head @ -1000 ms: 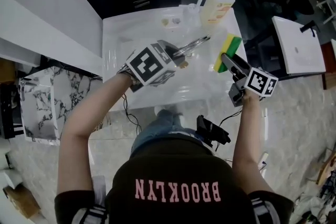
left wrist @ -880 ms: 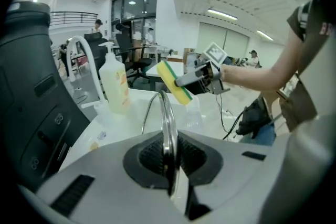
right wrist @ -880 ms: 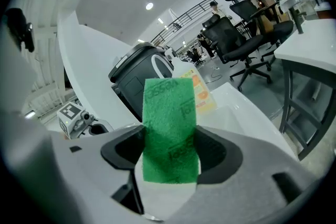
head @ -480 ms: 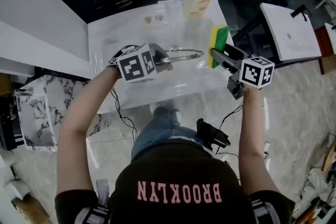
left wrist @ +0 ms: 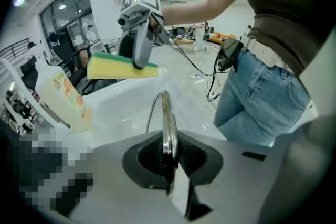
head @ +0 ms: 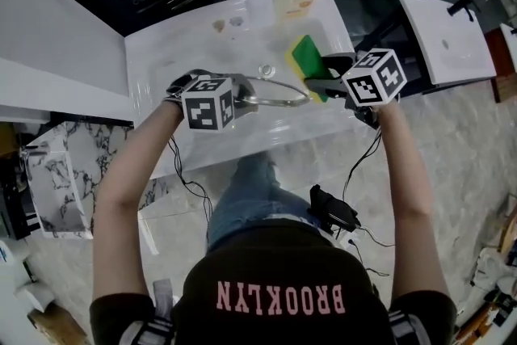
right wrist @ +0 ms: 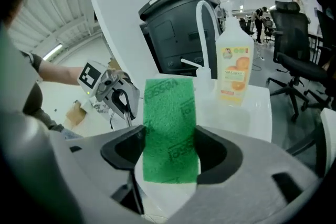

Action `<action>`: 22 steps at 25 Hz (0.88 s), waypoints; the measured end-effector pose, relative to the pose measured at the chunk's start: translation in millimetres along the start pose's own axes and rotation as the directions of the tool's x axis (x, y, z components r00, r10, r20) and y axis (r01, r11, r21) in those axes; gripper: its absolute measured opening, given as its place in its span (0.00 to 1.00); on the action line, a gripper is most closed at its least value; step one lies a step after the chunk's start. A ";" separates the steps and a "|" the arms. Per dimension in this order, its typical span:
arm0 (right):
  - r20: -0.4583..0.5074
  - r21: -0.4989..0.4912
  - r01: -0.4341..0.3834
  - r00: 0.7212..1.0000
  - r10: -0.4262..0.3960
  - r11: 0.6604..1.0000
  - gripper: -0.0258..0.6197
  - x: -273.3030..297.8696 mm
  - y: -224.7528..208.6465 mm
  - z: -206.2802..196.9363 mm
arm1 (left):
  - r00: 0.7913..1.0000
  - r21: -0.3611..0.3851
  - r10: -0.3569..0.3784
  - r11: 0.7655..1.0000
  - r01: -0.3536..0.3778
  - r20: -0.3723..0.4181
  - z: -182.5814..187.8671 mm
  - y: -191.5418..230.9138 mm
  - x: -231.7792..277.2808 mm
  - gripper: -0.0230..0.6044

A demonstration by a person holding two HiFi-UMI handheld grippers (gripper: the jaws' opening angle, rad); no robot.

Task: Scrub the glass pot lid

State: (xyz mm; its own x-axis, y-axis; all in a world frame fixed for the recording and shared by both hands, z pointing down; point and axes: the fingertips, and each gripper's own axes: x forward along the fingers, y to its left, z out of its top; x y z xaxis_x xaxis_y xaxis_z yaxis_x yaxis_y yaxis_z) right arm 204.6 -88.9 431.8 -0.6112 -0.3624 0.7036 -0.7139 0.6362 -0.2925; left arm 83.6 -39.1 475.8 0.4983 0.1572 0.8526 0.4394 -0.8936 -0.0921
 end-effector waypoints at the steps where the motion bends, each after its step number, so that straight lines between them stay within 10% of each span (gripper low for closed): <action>1: -0.027 -0.021 0.002 1.000 -0.002 1.000 0.48 4.6 -0.6 -0.1 | 1.000 0.011 -0.010 1.000 0.010 -0.001 -2.0 0.7 3.3 0.08; 8: -0.169 -0.055 -0.054 0.985 0.044 0.997 0.48 38.3 3.2 -8.6 | 0.998 0.127 0.036 0.992 -0.029 -0.059 -38.8 19.1 9.5 0.07; 14: -0.241 0.105 -0.126 0.959 0.149 0.986 0.48 80.5 0.8 -19.8 | 1.000 0.174 0.016 0.985 -0.011 -0.027 -59.0 18.5 3.4 0.07; 22: -0.359 0.191 -0.322 0.856 0.371 0.927 0.48 112.8 43.2 -26.9 | 0.996 0.315 -0.021 0.948 0.048 -0.087 -89.7 -19.1 17.2 0.08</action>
State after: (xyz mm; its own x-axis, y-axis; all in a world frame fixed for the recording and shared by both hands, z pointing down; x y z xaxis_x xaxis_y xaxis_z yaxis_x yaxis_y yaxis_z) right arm 114.0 -84.0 516.0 -0.6659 0.1706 0.7263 -0.5304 0.5764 -0.6217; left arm 16.7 -57.1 538.4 0.4222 0.1390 0.8958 0.6759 -0.7068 -0.2089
